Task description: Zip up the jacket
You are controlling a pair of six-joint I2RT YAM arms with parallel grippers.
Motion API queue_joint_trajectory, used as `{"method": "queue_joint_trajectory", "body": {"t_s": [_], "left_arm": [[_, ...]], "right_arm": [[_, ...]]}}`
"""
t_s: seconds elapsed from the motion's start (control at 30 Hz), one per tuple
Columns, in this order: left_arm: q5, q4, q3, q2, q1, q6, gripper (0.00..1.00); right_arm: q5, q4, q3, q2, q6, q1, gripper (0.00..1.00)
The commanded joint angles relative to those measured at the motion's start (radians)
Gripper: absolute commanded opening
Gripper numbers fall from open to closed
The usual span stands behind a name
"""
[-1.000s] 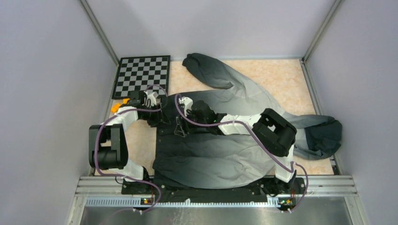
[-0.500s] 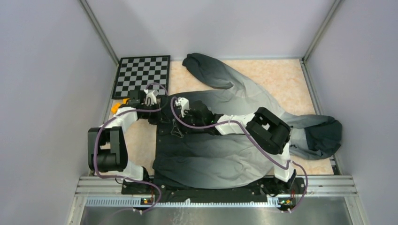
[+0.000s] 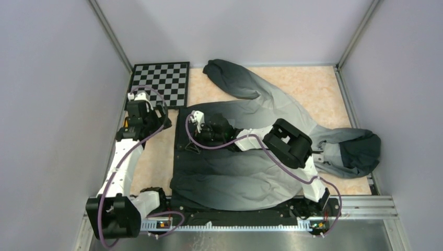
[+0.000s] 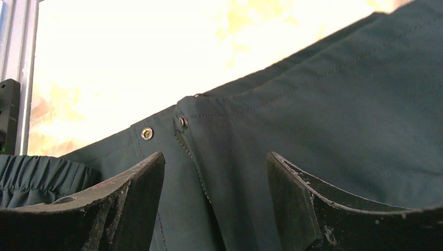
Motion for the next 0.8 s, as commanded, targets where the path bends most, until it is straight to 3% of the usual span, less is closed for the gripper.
{"method": "queue_joint_trajectory", "body": {"t_s": [0.0,0.27,0.47,0.77], "left_arm": [[-0.093,-0.01,-0.037,-0.023,0.004,-0.019,0.87],[-0.068,-0.062,-0.061,-0.006,0.004,-0.149,0.87],[-0.016,-0.072,-0.077,-0.019,0.004,-0.148,0.83],[0.014,-0.077,-0.09,-0.008,0.004,-0.133,0.81]], "right_arm": [[-0.065,0.088,0.062,0.029,-0.063,0.007,0.7],[-0.142,0.088,0.112,0.083,-0.065,0.011,0.67],[-0.111,0.062,0.159,0.124,-0.073,0.023,0.66],[-0.032,0.056,0.167,0.105,-0.029,0.02,0.26]]}}
